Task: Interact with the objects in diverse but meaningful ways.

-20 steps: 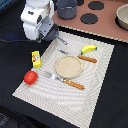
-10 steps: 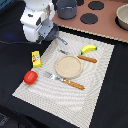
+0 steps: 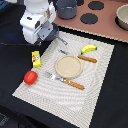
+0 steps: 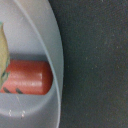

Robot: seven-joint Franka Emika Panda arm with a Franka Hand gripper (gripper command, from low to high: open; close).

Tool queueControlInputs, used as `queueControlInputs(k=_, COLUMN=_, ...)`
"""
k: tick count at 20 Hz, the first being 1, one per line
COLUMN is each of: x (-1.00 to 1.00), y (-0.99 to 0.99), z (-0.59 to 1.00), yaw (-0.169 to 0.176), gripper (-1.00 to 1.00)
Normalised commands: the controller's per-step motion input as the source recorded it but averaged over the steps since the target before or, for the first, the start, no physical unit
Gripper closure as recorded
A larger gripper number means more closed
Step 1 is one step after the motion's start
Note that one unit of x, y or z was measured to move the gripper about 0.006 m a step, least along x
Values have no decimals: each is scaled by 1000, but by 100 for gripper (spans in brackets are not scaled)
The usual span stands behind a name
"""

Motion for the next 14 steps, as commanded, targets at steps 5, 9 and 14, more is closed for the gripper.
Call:
queueControlInputs(k=5, x=-74, y=158, z=-291, yaw=-1, gripper=100)
queueControlInputs(k=9, x=-113, y=135, z=-297, yaw=0, gripper=100)
queueControlInputs(k=14, x=-139, y=95, z=-287, yaw=0, gripper=100)
